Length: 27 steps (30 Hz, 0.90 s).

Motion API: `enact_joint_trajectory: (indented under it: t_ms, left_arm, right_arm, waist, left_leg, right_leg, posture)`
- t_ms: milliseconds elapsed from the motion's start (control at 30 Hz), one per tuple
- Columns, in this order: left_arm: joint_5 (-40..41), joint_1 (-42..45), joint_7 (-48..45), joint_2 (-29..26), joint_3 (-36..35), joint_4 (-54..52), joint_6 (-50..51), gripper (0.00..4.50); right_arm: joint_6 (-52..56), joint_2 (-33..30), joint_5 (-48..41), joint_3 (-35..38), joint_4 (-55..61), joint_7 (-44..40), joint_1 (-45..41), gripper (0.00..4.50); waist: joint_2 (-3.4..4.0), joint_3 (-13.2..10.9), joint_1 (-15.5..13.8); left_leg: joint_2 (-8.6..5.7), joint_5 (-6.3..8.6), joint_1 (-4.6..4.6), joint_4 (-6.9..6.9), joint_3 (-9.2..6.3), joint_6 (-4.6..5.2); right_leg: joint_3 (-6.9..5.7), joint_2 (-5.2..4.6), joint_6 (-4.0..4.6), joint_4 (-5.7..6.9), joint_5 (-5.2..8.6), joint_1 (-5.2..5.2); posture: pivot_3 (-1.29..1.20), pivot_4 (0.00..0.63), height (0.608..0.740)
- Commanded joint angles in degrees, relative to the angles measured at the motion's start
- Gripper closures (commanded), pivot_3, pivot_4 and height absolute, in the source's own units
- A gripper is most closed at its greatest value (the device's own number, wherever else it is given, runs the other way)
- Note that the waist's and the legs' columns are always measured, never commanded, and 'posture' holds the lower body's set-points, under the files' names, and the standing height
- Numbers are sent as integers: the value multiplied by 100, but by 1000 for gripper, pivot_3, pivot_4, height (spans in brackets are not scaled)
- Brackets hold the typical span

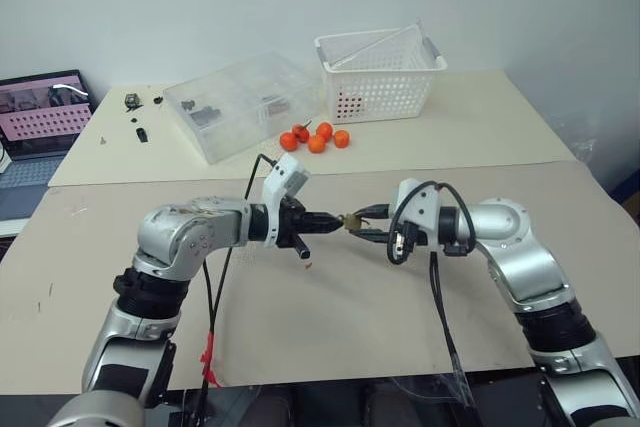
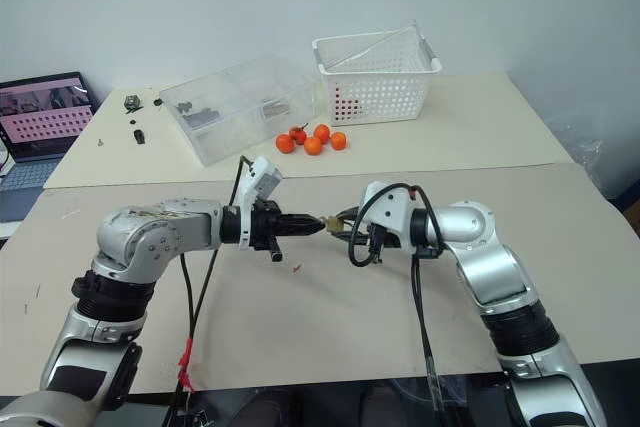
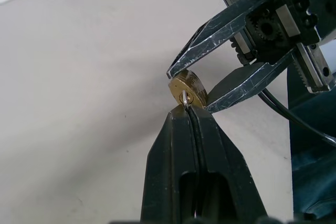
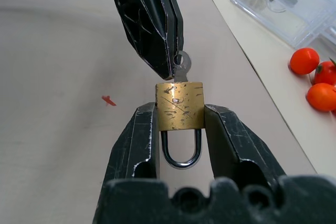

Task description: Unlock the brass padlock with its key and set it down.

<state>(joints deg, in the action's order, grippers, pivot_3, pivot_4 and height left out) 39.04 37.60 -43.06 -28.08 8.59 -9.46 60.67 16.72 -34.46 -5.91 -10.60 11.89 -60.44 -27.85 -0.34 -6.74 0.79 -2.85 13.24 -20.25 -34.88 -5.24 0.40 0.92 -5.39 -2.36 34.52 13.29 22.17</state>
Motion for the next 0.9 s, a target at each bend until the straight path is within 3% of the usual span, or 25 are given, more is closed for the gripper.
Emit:
enact_joint_trajectory:
  t_ms: [33,433,667,900]
  left_arm:
    - [-275,119,-308,-112,12,23,-599,4475]
    - [-928,159,-1668,-437,560,269,-1758,4475]
    - [-1351,244,-1894,-337,642,589,-2308,4475]
    - [-1240,201,-1595,-240,495,658,-1437,4475]
  right_arm:
    - [43,9,-252,-47,415,-78,-47,3580]
    - [307,-20,-379,-116,699,-125,67,3580]
    - [375,-36,-408,-140,766,-109,87,3580]
    - [449,-62,-431,-142,805,-113,70,3580]
  waist:
    - [0,0,1]
    - [0,0,-1]
    - [-1,-1,2]
    - [-1,-1,3]
  left_leg:
    - [0,0,0,0,1,1]
    - [2,2,0,-3,8,5]
    - [6,5,0,-6,47,10]
    - [8,12,0,-12,50,23]
  right_leg:
    - [0,0,0,0,0,0]
    - [-2,3,0,2,0,-1]
    - [-4,6,-1,2,0,-2]
    - [-2,9,-2,5,1,-2]
  posture:
    - [0,150,740]
    - [0,150,740]
    - [0,150,740]
    - [0,150,740]
